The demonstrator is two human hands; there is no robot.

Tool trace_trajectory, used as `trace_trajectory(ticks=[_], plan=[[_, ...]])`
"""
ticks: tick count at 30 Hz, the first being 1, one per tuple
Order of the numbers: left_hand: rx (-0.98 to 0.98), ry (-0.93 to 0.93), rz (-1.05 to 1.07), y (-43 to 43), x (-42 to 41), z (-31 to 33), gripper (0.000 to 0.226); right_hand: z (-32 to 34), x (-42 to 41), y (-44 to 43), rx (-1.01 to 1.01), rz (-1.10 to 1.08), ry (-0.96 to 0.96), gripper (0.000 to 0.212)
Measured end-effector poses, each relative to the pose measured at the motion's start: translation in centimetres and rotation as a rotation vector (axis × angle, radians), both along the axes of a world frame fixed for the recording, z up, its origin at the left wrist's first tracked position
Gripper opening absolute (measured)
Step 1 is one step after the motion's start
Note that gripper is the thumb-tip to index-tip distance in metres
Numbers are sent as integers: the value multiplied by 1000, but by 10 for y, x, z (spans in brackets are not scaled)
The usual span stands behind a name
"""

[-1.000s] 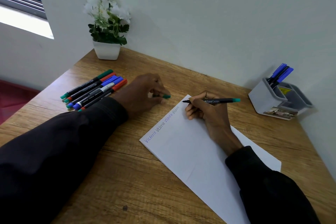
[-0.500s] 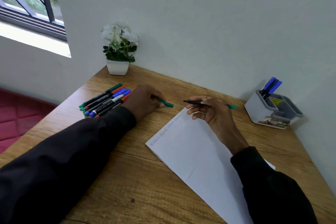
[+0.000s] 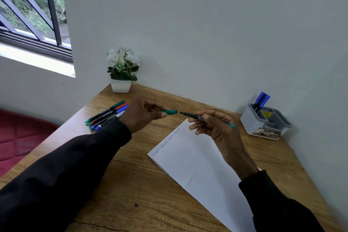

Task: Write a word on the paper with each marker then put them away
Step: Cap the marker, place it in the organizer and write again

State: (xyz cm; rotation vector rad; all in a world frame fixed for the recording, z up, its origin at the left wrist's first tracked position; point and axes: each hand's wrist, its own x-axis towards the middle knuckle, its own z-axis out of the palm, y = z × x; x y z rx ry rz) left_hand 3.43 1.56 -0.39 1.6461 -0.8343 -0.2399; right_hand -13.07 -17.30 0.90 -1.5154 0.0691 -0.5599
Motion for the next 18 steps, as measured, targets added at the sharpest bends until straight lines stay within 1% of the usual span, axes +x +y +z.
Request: trace_trajectory(ticks=[4, 8, 13, 18], plan=[[13, -54, 2, 8, -5, 6, 18, 4, -6, 12, -31, -5, 27, 19], [24, -87, -43, 13, -16, 18, 19, 8, -12, 21, -109, -62, 34, 10], [6, -56, -119, 11, -33, 31, 19, 13, -22, 29, -195, -186, 10, 8], [7, -146, -86, 1, -47, 31, 16, 9, -32, 30, -205, -281, -29, 8]])
